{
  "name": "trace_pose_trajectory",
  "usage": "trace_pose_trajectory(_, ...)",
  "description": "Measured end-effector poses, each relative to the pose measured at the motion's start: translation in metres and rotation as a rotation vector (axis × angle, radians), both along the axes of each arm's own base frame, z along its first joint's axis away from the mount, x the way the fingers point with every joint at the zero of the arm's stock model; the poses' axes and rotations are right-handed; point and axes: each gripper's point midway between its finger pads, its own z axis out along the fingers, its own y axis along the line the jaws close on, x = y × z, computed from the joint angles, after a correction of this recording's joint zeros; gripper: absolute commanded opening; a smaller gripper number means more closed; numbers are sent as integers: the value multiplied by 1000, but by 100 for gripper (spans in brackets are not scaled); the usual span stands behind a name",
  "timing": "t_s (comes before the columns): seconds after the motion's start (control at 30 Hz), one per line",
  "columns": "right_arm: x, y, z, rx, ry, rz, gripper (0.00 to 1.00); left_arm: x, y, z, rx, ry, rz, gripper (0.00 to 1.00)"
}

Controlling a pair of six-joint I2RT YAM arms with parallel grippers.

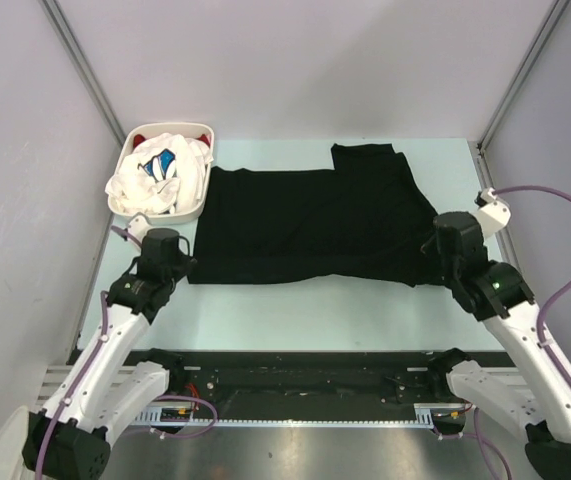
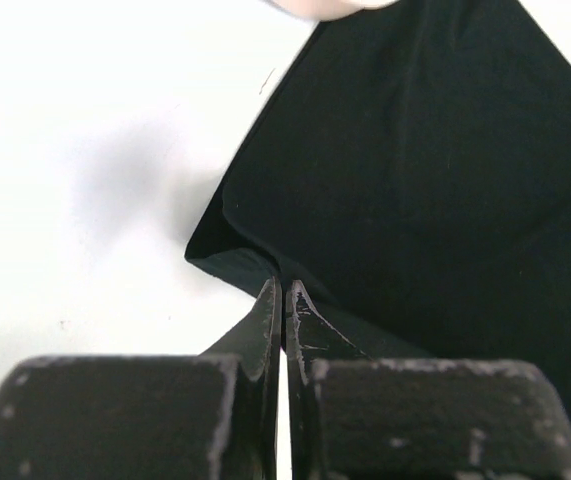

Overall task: Fold and stack the t-shirts
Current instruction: Fold the tshirt

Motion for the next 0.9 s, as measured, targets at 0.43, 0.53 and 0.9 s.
trace_pose_trajectory(0.43,48,22,-39,113,89,219,0,39,5,-2,44,16,41,0)
trace_pose_trajectory(0.53,56,26,-42,131,93,246,0,52,4,-6,57,35,40,0)
trace_pose_trajectory(0.9,98,25,-74,184,141,251,0,94,4,-37,88,112,55,0)
